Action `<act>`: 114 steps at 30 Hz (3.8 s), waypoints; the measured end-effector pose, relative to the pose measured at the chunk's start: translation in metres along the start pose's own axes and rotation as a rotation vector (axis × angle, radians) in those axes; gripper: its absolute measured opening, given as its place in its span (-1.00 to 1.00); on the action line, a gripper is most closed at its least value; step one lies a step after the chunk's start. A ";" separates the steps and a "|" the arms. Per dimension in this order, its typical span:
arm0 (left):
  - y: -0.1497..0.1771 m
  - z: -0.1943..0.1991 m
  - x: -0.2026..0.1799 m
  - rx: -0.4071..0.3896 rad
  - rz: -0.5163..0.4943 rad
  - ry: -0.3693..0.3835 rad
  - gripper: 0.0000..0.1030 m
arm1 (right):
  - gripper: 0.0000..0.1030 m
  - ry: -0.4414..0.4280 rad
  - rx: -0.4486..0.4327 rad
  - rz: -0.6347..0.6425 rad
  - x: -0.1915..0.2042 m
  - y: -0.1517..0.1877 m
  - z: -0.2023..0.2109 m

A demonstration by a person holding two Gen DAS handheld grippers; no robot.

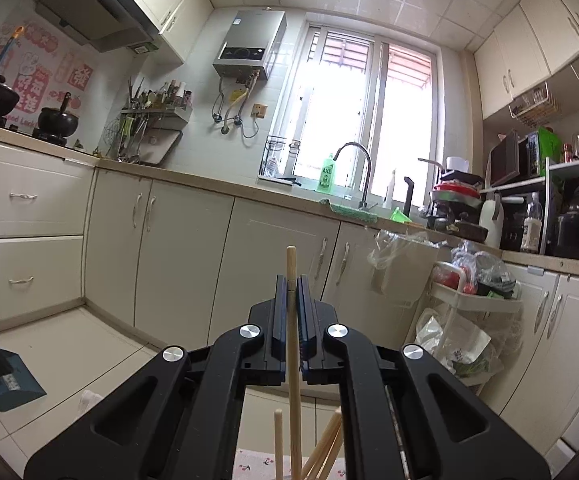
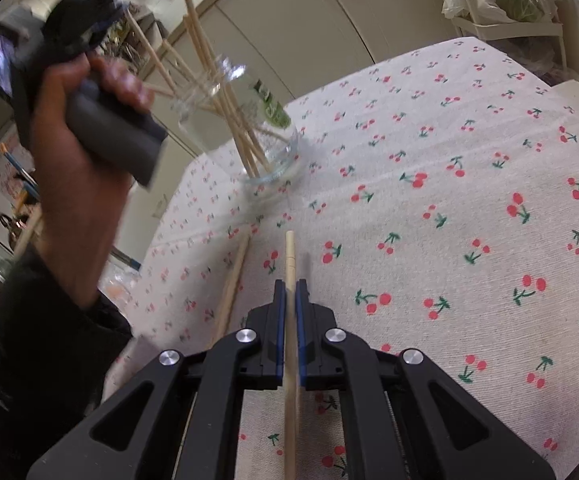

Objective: Organize utensils
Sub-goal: 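Drop the left tool's stick into the jar while the right tool lifts its stick, then lower the held stick into the jar and open the right tool, then return both tools to the table and grasp a stick with each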

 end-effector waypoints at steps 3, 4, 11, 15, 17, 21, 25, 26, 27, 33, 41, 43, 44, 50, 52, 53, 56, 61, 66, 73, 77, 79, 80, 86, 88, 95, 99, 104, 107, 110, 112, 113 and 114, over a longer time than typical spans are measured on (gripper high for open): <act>0.011 0.000 0.001 0.023 -0.034 0.011 -0.91 | -0.89 -0.067 -0.046 -0.065 -0.007 -0.006 0.007; 0.015 0.000 0.001 0.034 -0.048 0.015 -0.91 | -0.89 -0.082 -0.067 -0.078 -0.008 -0.009 0.010; 0.031 0.002 0.005 0.103 -0.101 0.040 -0.91 | -0.89 -0.136 -0.216 -0.063 0.008 -0.039 0.039; 0.031 0.006 0.009 0.137 -0.110 0.058 -0.90 | -0.88 -0.148 -0.268 -0.041 0.019 -0.054 0.050; 0.030 0.008 0.012 0.154 -0.118 0.064 -0.90 | -0.88 -0.152 -0.292 -0.027 0.025 -0.060 0.054; 0.028 0.015 0.017 0.180 -0.131 0.087 -0.83 | -0.88 -0.154 -0.338 0.004 0.037 -0.070 0.063; 0.024 0.023 0.019 0.200 -0.146 0.113 -0.46 | -0.88 -0.145 -0.377 0.038 0.048 -0.079 0.068; 0.022 0.026 0.021 0.199 -0.145 0.115 -0.34 | -0.88 -0.141 -0.390 0.046 0.051 -0.081 0.069; 0.021 0.028 0.023 0.193 -0.141 0.114 -0.24 | -0.88 -0.139 -0.400 0.053 0.054 -0.083 0.070; 0.003 0.053 0.049 0.138 -0.073 0.071 0.07 | -0.88 -0.107 -0.497 0.124 0.074 -0.110 0.073; 0.025 0.095 0.085 0.135 -0.024 -0.004 0.22 | -0.88 -0.070 -0.686 0.229 0.119 -0.161 0.061; 0.036 0.102 0.093 0.157 -0.014 -0.025 0.28 | -0.88 -0.046 -0.727 0.234 0.125 -0.171 0.056; 0.042 0.106 0.098 0.166 0.001 -0.039 0.32 | -0.89 -0.034 -0.744 0.233 0.126 -0.175 0.053; 0.065 0.113 0.115 0.216 0.049 -0.076 0.35 | -0.89 0.055 -0.782 0.221 0.125 -0.193 0.021; 0.070 0.113 0.118 0.226 0.061 -0.082 0.37 | -0.89 0.086 -0.769 0.232 0.123 -0.192 0.006; 0.071 0.113 0.120 0.229 0.063 -0.082 0.39 | -0.89 0.096 -0.764 0.239 0.123 -0.190 0.003; 0.075 0.112 0.123 0.235 0.068 -0.085 0.44 | -0.89 0.134 -0.746 0.269 0.119 -0.184 -0.013; 0.077 0.108 0.124 0.253 0.076 -0.087 0.45 | -0.89 0.166 -0.717 0.323 0.118 -0.172 -0.025; 0.080 0.105 0.127 0.261 0.085 -0.097 0.47 | -0.88 0.191 -0.698 0.409 0.125 -0.151 -0.028; 0.081 0.102 0.128 0.272 0.091 -0.113 0.51 | -0.85 0.240 -0.657 0.517 0.133 -0.134 -0.030; 0.080 0.101 0.130 0.274 0.092 -0.121 0.51 | -0.48 0.243 -0.652 0.516 0.132 -0.129 -0.020; 0.079 0.100 0.130 0.279 0.094 -0.124 0.52 | -0.47 0.248 -0.646 0.523 0.132 -0.125 -0.013; 0.079 0.101 0.130 0.285 0.094 -0.124 0.52 | -0.47 0.248 -0.643 0.521 0.133 -0.123 -0.006; 0.080 0.110 0.131 0.355 0.080 -0.110 0.52 | -0.47 0.253 -0.464 0.414 0.107 -0.077 0.023; 0.083 0.114 0.131 0.386 0.066 -0.105 0.52 | -0.47 0.251 -0.333 0.372 0.093 -0.056 0.018; 0.095 0.125 0.137 0.503 0.046 -0.117 0.56 | -0.62 0.240 -0.040 0.313 0.070 0.002 -0.013; 0.097 0.134 0.140 0.526 0.041 -0.129 0.58 | -0.63 0.232 0.034 0.313 0.076 0.010 -0.032; 0.098 0.144 0.138 0.552 0.018 -0.124 0.60 | -0.63 0.250 0.038 0.312 0.078 0.006 -0.051; 0.099 0.148 0.140 0.564 0.015 -0.124 0.62 | -0.63 0.282 0.039 0.306 0.079 -0.005 -0.064; 0.100 0.149 0.141 0.579 0.014 -0.124 0.63 | -0.68 0.323 0.066 0.310 0.077 -0.011 -0.078; 0.101 0.150 0.141 0.587 0.010 -0.121 0.63 | -0.76 0.341 0.070 0.334 0.078 -0.012 -0.077; 0.100 0.151 0.140 0.591 0.005 -0.116 0.63 | -0.77 0.343 0.076 0.341 0.076 -0.012 -0.075; 0.100 0.152 0.139 0.593 0.002 -0.113 0.63 | -0.78 0.341 0.083 0.354 0.074 -0.011 -0.071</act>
Point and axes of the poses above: each gripper's, at about its wrist camera, not at the fingertips, and z roughly against the way its jaws point, x to its left, y to its underside, the point moved 1 cm from there along -z, roughly the way its jaws point, and after that the axes turned 3 degrees about -y, right-handed, at the moved point
